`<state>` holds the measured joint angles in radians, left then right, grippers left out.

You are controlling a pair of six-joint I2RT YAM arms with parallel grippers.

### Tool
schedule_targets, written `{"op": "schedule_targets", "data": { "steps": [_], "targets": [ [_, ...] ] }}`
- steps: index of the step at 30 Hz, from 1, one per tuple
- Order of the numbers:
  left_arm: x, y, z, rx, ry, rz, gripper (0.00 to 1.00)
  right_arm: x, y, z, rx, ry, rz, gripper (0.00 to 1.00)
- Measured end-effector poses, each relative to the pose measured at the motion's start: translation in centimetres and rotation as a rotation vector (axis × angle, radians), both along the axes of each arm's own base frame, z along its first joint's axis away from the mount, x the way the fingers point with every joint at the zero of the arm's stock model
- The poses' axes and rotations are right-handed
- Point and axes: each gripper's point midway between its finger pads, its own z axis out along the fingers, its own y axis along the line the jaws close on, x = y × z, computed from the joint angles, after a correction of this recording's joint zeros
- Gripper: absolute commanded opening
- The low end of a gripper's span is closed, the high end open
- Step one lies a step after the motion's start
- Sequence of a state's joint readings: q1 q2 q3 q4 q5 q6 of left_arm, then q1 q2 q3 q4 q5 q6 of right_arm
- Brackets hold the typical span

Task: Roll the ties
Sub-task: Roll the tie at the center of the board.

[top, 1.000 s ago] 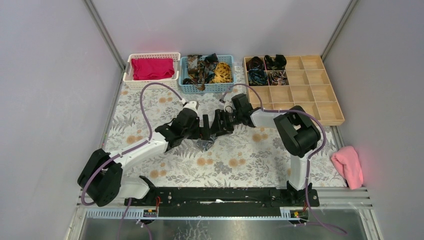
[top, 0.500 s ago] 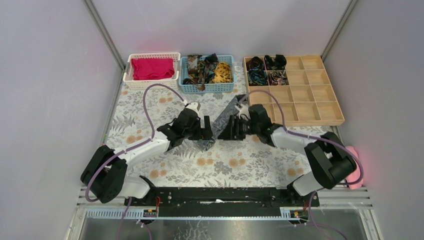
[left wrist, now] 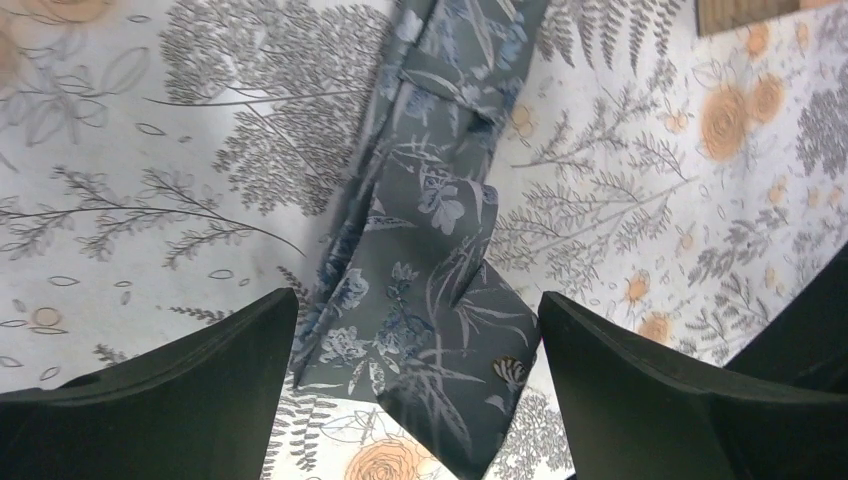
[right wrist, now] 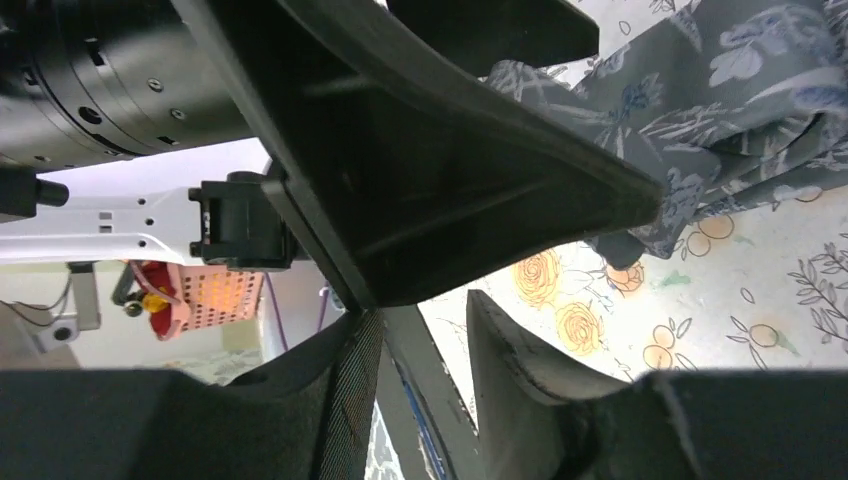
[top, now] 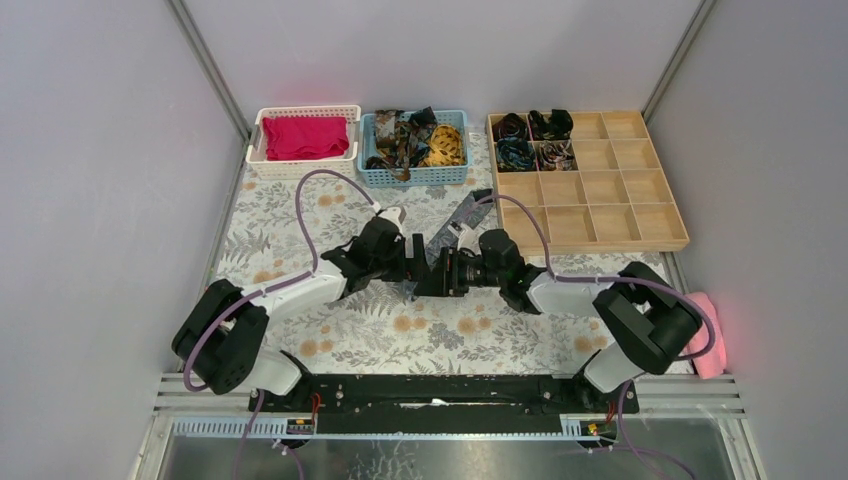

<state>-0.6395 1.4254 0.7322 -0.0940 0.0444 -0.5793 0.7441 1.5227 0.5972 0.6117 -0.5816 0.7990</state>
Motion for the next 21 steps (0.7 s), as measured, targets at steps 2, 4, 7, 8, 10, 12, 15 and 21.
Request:
{"op": "schedule_targets", "data": {
  "steps": [2,4,7,8,10,12,15,21],
  "targets": [
    [0.1,0.0,0.1,-0.007,-0.002,0.004,0.98,0.4,0.5,-0.1,0.023,0.015,-0.013,0.43],
    [0.4,0.1,0.3,-0.016,-0.006,0.015,0.98,0.8,0.9,-0.4,0.049,0.036,-0.029,0.44],
    [0.6,0.2,1.2,-0.040,-0.025,0.019,0.99,0.9,1.4,-0.5,0.111,0.078,-0.045,0.45],
    [0.6,0.1,1.8,-0.053,-0.039,0.017,0.99,0.9,1.6,-0.5,0.133,0.094,-0.048,0.45],
    [0.9,-0.1,2.9,-0.076,-0.061,0.014,0.98,1.1,1.9,-0.3,0.171,0.120,-0.057,0.46],
    [1.4,-0.3,3.9,-0.092,-0.080,0.016,0.99,1.3,2.2,0.0,0.203,0.137,-0.064,0.47],
    [2.1,-0.4,5.2,-0.116,-0.101,0.022,0.99,1.5,2.4,0.3,0.233,0.160,-0.075,0.52],
    [3.2,1.1,7.3,-0.148,-0.151,0.069,0.98,1.5,2.1,1.1,0.285,0.178,-0.106,0.55]
  ]
}}
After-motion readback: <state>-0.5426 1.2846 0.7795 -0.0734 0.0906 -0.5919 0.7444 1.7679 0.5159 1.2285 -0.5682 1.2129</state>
